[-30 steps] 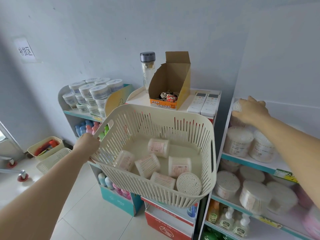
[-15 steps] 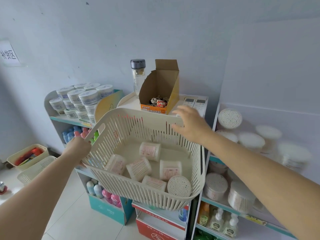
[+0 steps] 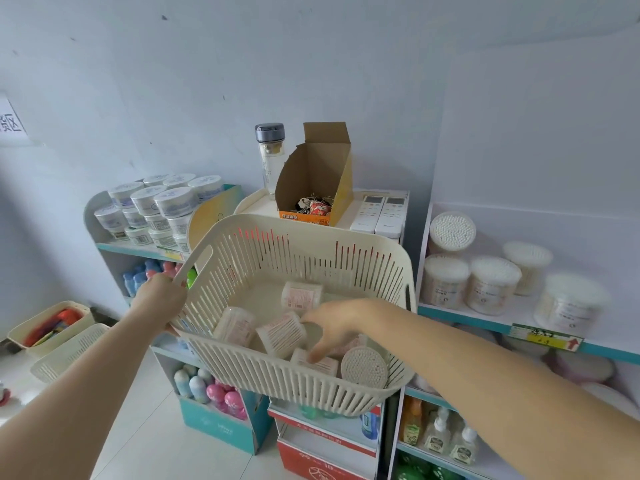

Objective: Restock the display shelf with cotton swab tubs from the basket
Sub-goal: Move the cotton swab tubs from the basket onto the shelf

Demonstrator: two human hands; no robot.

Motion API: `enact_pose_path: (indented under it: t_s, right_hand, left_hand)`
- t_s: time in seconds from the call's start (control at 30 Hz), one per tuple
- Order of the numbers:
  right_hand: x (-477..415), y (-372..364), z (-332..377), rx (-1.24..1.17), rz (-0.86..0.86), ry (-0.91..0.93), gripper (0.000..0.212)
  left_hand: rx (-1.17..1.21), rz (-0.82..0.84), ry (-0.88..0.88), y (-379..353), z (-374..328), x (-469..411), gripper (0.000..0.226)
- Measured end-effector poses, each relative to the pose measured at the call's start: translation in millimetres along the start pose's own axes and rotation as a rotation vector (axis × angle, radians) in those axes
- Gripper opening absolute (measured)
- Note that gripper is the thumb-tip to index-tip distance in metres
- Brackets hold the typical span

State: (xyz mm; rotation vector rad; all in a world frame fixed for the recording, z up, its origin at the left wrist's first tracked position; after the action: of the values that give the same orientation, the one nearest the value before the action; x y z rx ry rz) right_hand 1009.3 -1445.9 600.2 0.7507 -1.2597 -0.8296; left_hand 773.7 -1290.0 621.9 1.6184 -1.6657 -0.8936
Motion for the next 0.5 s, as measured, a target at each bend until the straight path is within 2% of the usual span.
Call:
enact_pose_path:
  t_s: [0.1,0.2,0.3,0.37,0.4,0.5]
  right_hand:
    - [-9.7,-7.9,-5.6,-0.003,0.041,-0.1,0.074]
    - [-9.1,-26.8,-21.3,0.178,0.157,-0.308,0.077]
    - [-6.6,-57.1,-28.2,0.344,0.301,-0.308,0.073]
    - [-2.5,-63.5,-25.9,0.321,0.261,-0.268,0.072]
    - [0.0,-64.1,-25.8,0.317,0.203,-0.28,0.073]
    - [10.8,-56.7,-26.9,0.239,0.17,-0.326,0.075]
  left_hand:
    - [0.015,-0.008,-0.021,3.8,-3.7,3.6,0.03]
    - [0.024,-0.007,-0.011,6.6,-5.8,7.6,0.03]
    - [0.069,0.032,0.004,5.5,-5.2,9.1,0.029]
    - [0.093,0.054,0.017,3.2,-4.8,9.9,0.03]
    - [0.094,0.056,0.017,2.4,-4.6,10.0,0.031]
    - [0.059,0.039,-0.007,2.8,-4.8,11.2,0.032]
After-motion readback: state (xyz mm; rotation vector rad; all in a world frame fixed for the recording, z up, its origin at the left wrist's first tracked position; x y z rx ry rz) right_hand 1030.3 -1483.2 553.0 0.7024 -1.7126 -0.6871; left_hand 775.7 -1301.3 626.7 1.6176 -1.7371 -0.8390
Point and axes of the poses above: each hand's wrist, its own x-axis away from the middle knuckle, its own y-axis out of the back of the hand, z = x × y, the point moved 5 cm from there along -x, towards the middle knuckle, and after that the axes turned 5 degrees about z, right-handed, at the moved point
